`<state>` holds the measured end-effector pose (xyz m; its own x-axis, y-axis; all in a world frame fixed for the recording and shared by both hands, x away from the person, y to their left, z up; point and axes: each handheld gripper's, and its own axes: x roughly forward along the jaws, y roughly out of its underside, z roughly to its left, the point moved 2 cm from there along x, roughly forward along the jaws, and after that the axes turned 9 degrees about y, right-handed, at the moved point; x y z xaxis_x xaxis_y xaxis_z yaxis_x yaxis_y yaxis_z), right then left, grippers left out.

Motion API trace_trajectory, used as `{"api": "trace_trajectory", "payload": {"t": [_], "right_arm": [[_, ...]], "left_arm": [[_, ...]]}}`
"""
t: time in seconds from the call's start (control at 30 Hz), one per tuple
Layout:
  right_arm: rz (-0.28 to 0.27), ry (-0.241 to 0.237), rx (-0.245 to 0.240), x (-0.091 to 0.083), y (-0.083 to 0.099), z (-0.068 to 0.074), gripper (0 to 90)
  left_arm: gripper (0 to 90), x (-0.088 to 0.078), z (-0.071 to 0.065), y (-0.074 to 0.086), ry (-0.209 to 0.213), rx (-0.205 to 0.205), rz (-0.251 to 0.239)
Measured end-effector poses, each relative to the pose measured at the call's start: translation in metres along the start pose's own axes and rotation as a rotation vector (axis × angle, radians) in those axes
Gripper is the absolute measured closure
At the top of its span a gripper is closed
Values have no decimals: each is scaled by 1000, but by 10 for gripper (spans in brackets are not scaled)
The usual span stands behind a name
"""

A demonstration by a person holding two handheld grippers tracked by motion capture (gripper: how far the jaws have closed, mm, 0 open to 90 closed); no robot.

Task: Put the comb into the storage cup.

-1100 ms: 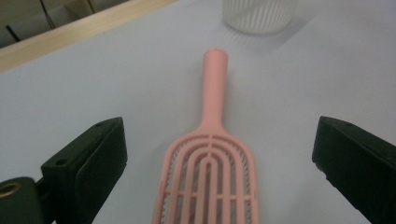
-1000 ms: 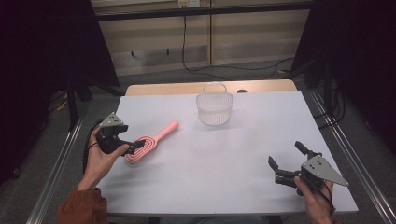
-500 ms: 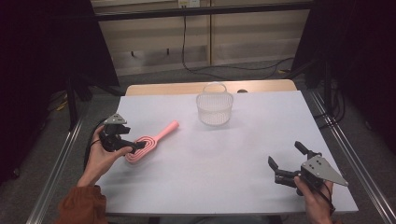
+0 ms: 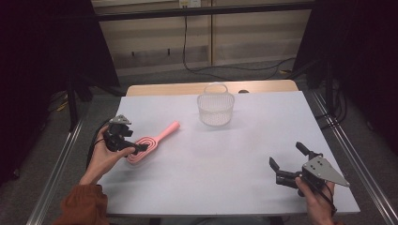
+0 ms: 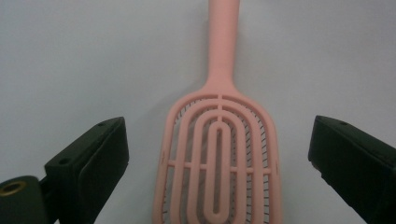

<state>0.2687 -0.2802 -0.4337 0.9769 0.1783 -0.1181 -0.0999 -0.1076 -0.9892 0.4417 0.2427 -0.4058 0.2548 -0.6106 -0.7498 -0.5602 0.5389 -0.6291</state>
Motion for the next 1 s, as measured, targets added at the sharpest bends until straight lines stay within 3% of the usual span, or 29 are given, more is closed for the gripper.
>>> {"api": "trace_trajectory", "payload": {"t": [0.07, 0.17, 0.27, 0.3, 0.83, 1.0], "right_arm": [[1, 0, 2, 0, 0, 0, 0], [2, -4, 0, 0, 0, 0, 0], [0, -7, -4, 0, 0, 0, 0], [1, -7, -2, 0, 0, 1, 0], [1, -10, -5, 0, 0, 1, 0], [1, -11, -6, 0, 0, 1, 0]], "left_arm": [[53, 1, 0, -1, 13, -7, -6], [55, 5, 0, -5, 17, 4, 34], [54, 7, -1, -8, 19, 10, 35], [53, 9, -2, -10, 7, 25, 55], [66, 25, -3, -19, 32, 35, 175], [62, 31, 1, -19, 11, 42, 216]]}}
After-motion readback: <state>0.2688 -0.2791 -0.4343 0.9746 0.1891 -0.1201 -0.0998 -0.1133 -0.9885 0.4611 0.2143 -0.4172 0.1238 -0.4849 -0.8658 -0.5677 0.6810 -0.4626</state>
